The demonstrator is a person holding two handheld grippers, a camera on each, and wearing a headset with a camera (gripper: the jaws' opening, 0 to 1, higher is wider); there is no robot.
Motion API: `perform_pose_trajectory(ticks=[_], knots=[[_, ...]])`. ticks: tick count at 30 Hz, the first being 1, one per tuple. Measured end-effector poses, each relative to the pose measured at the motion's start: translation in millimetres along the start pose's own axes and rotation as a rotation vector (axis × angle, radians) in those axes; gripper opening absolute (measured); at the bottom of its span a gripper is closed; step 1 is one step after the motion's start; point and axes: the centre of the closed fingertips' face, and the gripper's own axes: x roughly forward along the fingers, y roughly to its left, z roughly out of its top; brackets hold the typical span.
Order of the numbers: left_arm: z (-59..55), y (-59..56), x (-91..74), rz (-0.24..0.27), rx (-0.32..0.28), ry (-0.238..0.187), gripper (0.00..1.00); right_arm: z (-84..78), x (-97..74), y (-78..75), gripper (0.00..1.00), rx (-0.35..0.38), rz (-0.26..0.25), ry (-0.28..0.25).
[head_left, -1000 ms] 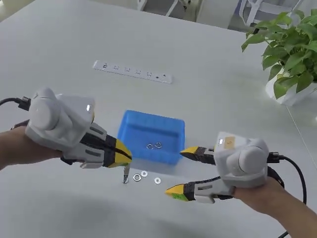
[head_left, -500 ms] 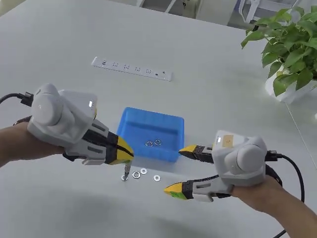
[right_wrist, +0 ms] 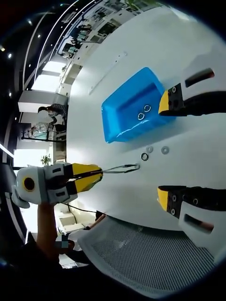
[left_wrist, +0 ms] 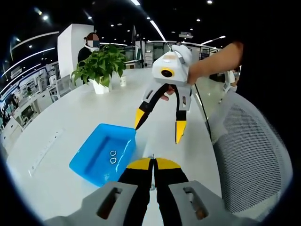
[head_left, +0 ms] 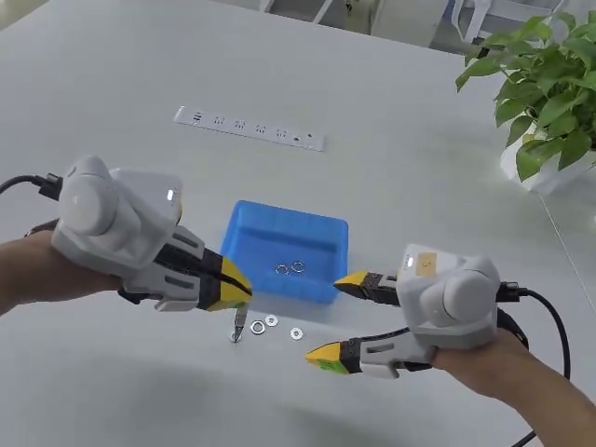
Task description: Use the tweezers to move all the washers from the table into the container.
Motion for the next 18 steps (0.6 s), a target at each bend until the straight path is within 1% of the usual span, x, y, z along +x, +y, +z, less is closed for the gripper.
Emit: perform_pose_trajectory(ticks=[4,9,12,18], knots=[[0.8,-0.4,0.5,-0.003,0.002,0.0,0.05,-1.2,-0.6,0.2,0.6,0.001,-0.002,0.002],[-1.8,-1.0,1.1,-0.005,-0.001,0.009,0.05,-3.2,-1.1,-0.4,0.6,0.004,-0.001,0.004],[-1.6,-1.6,0.6,-0.005,-0.004,0.004,0.05,-3.4,-0.9,0.3,0.6,0.002,0.002,0.006],[-2.5,-1.8,-0.5,-0.004,-0.001,0.009,0.05,-1.0,1.7,0.9,0.6,0.003,0.008,-0.003]])
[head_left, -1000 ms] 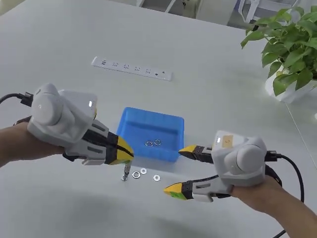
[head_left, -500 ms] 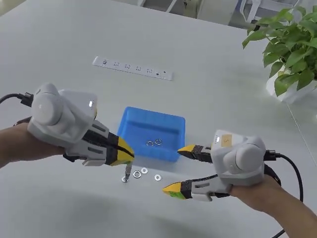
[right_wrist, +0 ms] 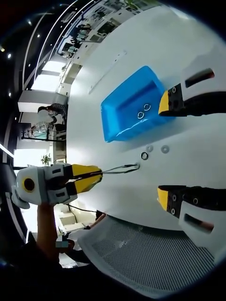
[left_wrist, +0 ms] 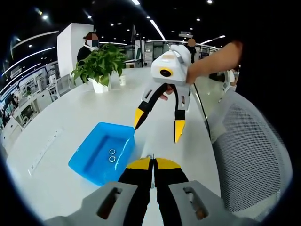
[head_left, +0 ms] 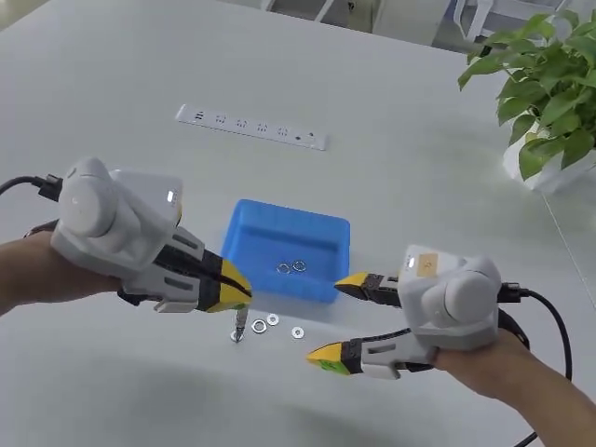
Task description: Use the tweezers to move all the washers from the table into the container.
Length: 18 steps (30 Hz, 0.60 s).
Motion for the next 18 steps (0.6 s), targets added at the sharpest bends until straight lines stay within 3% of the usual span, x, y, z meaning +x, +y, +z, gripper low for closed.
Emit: perform_pose_trajectory(ticks=[10,18], knots=[[-0.2,-1.4,0.3,-0.012,0.009,0.01,0.05,7.1,12.3,7.4,0.55,-0.024,0.039,-0.007],[-1.6,-0.9,-1.1,-0.023,0.032,0.042,0.05,18.4,25.5,15.4,0.46,-0.065,0.085,-0.026]])
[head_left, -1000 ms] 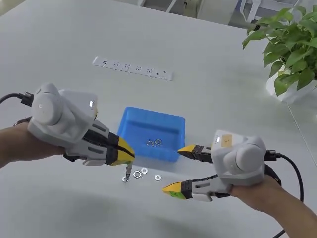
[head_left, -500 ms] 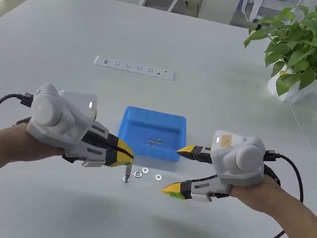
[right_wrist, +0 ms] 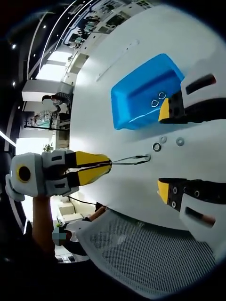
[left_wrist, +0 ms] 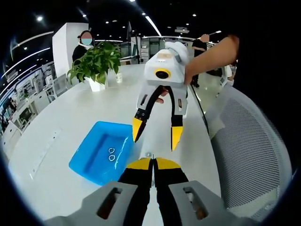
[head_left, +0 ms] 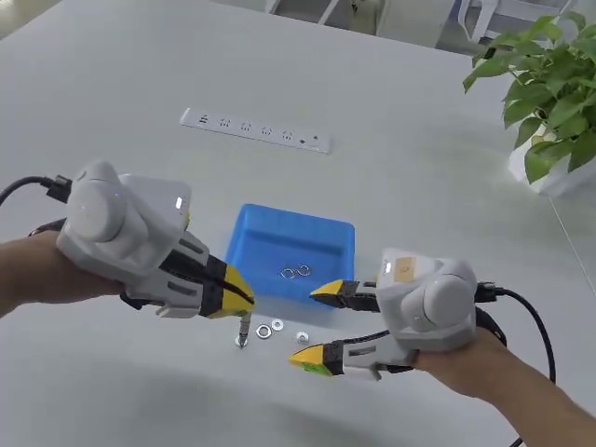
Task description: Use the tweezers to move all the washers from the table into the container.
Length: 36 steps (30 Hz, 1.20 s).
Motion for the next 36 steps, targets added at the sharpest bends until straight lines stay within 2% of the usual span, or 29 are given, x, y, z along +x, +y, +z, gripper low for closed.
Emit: perform_pose_trajectory(ticks=[16,30,36], knots=[[-1.1,-2.5,-0.7,-0.02,0.018,0.021,0.05,20.1,32.4,24.7,0.33,-0.126,0.133,-0.004],[-1.3,-3.9,0.0,-0.049,0.035,0.038,0.05,25.8,47.9,26.5,0.26,-0.168,0.162,-0.001],[-1.5,-5.7,-0.3,-0.067,0.045,0.042,0.05,25.9,53.2,26.3,0.18,-0.198,0.168,0.009]])
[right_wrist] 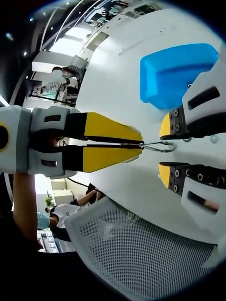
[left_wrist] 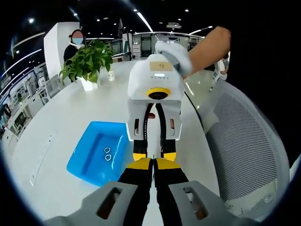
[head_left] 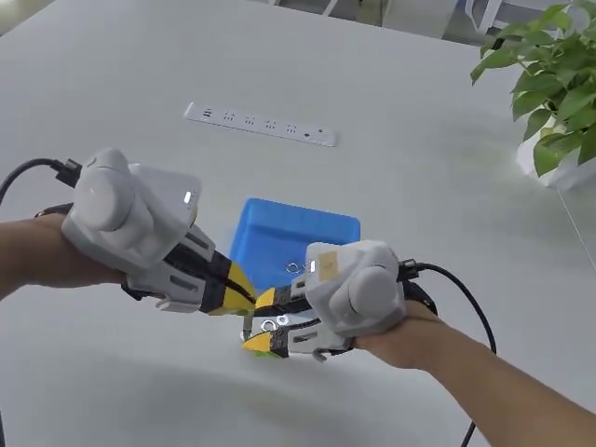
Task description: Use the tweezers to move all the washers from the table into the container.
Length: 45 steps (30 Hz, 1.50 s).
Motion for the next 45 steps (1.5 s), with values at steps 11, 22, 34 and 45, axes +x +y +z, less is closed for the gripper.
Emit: perform_pose_trajectory(ticks=[11,22,34,45], knots=[[-1.1,0.4,-1.2,-0.014,-0.001,0.008,0.05,1.9,1.8,-4.5,0.1,-0.018,-0.007,0.017],[-3.3,-0.8,-1.2,-0.013,-0.004,0.018,0.05,1.8,3.3,-3.2,0.08,-0.042,-0.015,0.029],[-8.6,-2.1,0.5,-0.007,-0.018,0.034,0.06,2.6,3.8,-2.6,0.06,-0.046,-0.017,0.026],[-9.1,0.0,-2.5,0.013,-0.045,0.031,0.1,2.8,4.4,-3.2,0.06,-0.046,-0.016,0.029]])
